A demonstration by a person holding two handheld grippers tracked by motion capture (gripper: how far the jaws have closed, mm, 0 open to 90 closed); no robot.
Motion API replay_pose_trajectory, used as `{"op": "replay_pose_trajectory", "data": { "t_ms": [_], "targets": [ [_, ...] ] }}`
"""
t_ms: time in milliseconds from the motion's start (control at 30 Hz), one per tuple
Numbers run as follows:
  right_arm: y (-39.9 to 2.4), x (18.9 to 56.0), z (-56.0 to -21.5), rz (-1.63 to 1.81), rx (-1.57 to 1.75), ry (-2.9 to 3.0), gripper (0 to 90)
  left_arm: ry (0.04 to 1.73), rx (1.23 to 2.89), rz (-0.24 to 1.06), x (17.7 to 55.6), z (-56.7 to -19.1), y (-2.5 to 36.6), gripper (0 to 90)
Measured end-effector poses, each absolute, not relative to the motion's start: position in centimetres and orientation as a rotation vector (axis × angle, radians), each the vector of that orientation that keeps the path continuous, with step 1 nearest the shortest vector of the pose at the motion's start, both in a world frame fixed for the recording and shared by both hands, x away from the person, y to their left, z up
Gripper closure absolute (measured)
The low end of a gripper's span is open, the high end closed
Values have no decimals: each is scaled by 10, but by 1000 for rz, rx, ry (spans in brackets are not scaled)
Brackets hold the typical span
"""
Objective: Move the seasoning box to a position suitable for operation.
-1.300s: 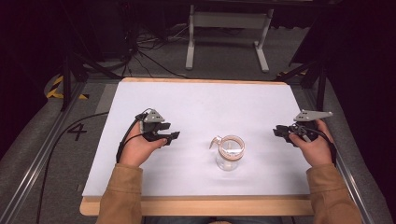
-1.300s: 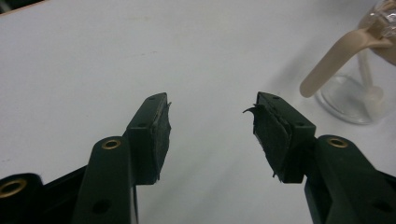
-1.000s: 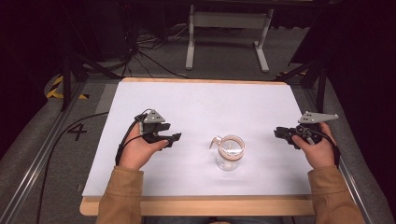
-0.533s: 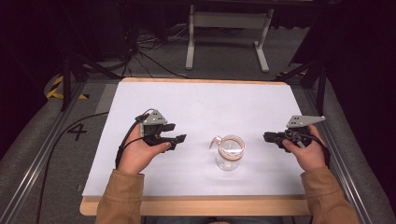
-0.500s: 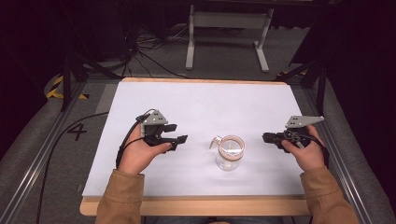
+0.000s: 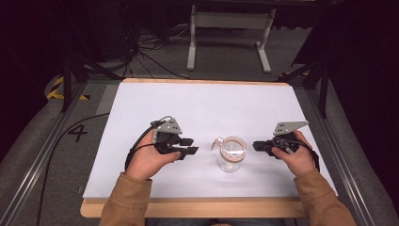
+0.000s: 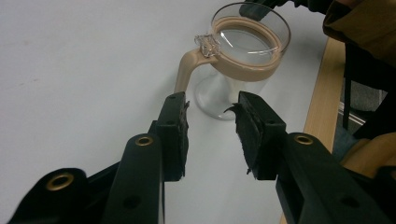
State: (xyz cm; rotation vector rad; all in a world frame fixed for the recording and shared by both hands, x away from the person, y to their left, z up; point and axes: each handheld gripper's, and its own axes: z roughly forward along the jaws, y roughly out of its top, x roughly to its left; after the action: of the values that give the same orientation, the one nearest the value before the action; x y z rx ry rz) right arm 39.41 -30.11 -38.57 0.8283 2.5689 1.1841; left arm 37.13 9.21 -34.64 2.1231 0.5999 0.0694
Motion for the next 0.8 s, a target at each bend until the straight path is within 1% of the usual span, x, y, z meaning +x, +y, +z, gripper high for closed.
{"op": "replay_pose_trajectory", "data": {
  "t_ms": [100,200,467,567,633,800],
  "targets": [
    [-291,395,-394,1150,798,2600,858,607,2108,9,371,-349,90,667],
    [-285,394,-398,1134,778,2609,865,605,2108,-9,371,-351,89,678],
    [-276,392,-403,1137,745,2638,880,617,2139,1,373,-354,89,694],
    [-273,392,-404,1112,738,2640,888,624,2147,-18,373,-356,89,721],
    [-273,392,-405,1113,739,2640,889,616,2157,-9,374,-356,90,740],
    [-272,391,-404,1107,738,2640,897,634,2181,18,376,-359,90,749]
  ]
}}
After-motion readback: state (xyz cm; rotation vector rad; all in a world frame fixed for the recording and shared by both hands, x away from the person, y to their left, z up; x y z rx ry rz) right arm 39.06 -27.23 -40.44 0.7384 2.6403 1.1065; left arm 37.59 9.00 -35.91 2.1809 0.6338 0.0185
